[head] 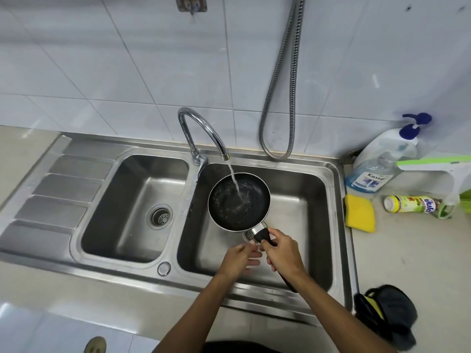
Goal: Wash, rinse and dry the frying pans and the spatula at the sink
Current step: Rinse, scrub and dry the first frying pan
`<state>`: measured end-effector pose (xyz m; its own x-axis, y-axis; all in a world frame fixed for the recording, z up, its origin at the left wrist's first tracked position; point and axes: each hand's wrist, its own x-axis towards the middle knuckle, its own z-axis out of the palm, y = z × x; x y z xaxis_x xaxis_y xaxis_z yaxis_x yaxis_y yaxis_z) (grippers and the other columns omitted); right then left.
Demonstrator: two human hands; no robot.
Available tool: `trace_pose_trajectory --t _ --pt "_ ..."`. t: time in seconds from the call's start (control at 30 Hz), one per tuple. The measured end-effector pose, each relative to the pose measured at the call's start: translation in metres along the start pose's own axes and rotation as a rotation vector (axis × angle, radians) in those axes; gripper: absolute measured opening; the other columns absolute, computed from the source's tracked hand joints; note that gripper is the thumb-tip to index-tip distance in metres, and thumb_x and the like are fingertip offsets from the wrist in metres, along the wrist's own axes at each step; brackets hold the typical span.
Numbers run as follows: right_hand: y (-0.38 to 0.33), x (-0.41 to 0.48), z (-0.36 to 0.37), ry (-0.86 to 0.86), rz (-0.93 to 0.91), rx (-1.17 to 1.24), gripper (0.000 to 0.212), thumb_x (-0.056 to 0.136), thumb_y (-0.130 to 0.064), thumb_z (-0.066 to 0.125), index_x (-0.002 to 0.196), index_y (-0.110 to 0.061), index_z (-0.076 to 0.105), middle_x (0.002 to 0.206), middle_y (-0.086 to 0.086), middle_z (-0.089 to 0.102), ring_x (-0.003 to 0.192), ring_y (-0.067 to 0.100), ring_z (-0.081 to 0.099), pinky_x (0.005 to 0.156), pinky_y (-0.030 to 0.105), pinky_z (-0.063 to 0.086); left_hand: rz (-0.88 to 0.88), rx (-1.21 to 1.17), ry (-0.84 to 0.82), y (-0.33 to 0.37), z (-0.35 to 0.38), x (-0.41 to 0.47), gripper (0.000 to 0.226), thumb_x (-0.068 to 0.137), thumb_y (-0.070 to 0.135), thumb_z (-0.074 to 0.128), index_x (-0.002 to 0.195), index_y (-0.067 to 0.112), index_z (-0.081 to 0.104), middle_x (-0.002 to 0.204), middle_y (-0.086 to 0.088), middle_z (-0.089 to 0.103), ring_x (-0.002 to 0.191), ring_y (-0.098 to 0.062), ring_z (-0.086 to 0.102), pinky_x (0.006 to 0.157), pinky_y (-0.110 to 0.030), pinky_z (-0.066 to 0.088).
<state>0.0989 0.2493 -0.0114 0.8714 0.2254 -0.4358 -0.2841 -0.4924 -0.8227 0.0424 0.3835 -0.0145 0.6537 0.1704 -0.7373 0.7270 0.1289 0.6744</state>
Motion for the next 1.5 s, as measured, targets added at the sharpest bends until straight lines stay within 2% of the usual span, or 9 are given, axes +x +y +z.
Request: trace_pose_trajectory --t 0.37,0.53,0.67,0.77,0.87,1.07,1.17,1.33,1.5 --pt "-0.003 0.009 -0.011 0.078 0.019 -0.07 0.03 0.092 -0.013 0.059 0.114 -0.031 0.067 0.068 0.001 0.072 0.046 0.015 0.06 0.04 0.031 0.051 0.054 0.081 -0.06 0.005 0.008 -0.001 0.037 0.106 0.049 0.048 0.119 0.021 0.069 0.111 0.003 0.078 0.098 -0.014 0.075 0.083 -0.031 0.054" --pt "-0.014 0.011 0.004 0.057 -0.004 -0.073 0.033 0.091 -0.014 0.058 0.115 -0.036 0.065 0.077 0.0 0.074 0.05 0.012 0.062 0.042 0.033 0.053 0.064 0.072 -0.034 0.004 -0.005 -0.002 0.038 0.106 0.047 0.047 0.119 0.02 0.071 0.109 0.003 0.078 0.096 -0.014 0.076 0.087 -0.034 0.056" --pt "-0.016 0.006 0.018 0.042 -0.032 -0.164 0.044 0.089 -0.021 0.062 0.13 -0.037 0.061 0.093 -0.005 0.075 0.074 0.017 0.07 0.063 0.036 0.06 0.052 -0.006 0.021 0.003 -0.007 0.0 0.031 0.107 0.037 0.049 0.106 0.02 0.075 0.098 0.005 0.081 0.093 -0.013 0.077 0.088 -0.039 0.054" --pt "-0.018 0.002 0.022 0.067 -0.047 -0.281 0.05 0.087 -0.024 0.062 0.135 -0.038 0.056 0.099 0.002 0.076 0.088 0.025 0.07 0.072 0.03 0.054 0.045 -0.102 0.08 0.002 -0.007 0.001 0.023 0.105 0.028 0.053 0.1 0.02 0.075 0.093 0.004 0.082 0.087 -0.01 0.078 0.089 -0.039 0.048" --pt "-0.021 -0.002 0.02 0.093 -0.101 -0.418 0.049 0.089 -0.025 0.059 0.135 -0.037 0.05 0.102 0.007 0.074 0.092 0.031 0.068 0.077 0.039 0.057 0.036 -0.144 0.055 0.007 -0.004 0.002 0.018 0.104 0.028 0.058 0.102 0.022 0.075 0.091 0.004 0.081 0.085 -0.008 0.077 0.088 -0.037 0.048" --pt "-0.024 -0.01 0.013 0.187 -0.195 -0.641 0.052 0.094 -0.021 0.053 0.142 -0.034 0.036 0.104 0.008 0.066 0.087 0.035 0.066 0.073 0.044 0.054 -0.008 -0.227 -0.166 0.017 0.015 0.004 0.034 0.107 0.039 0.049 0.121 0.02 0.073 0.114 -0.003 0.078 0.113 -0.023 0.072 0.099 -0.041 0.055" --pt "-0.027 -0.012 0.003 0.217 -0.199 -0.698 0.055 0.094 -0.018 0.052 0.144 -0.033 0.033 0.1 0.007 0.057 0.078 0.035 0.064 0.068 0.041 0.05 -0.013 -0.24 -0.227 0.031 0.029 0.003 0.035 0.107 0.04 0.048 0.124 0.021 0.072 0.117 -0.003 0.077 0.115 -0.022 0.07 0.091 -0.036 0.057" --pt "-0.035 -0.011 -0.009 0.291 -0.182 -0.692 0.063 0.091 -0.015 0.063 0.143 -0.035 0.031 0.102 0.004 0.049 0.069 0.021 0.054 0.063 0.031 0.044 0.007 -0.161 -0.29 0.042 0.037 0.007 0.037 0.108 0.044 0.044 0.127 0.027 0.07 0.119 0.003 0.077 0.115 -0.016 0.07 0.101 -0.04 0.055" --pt "-0.031 -0.012 -0.016 0.306 -0.128 -0.639 0.063 0.092 -0.011 0.064 0.139 -0.036 0.03 0.1 0.002 0.045 0.062 0.018 0.05 0.054 0.025 0.039 -0.096 -0.089 -0.055 0.036 -0.015 0.034 0.028 0.106 0.027 0.049 0.125 0.016 0.066 0.119 0.001 0.076 0.107 -0.017 0.07 0.097 -0.04 0.05"
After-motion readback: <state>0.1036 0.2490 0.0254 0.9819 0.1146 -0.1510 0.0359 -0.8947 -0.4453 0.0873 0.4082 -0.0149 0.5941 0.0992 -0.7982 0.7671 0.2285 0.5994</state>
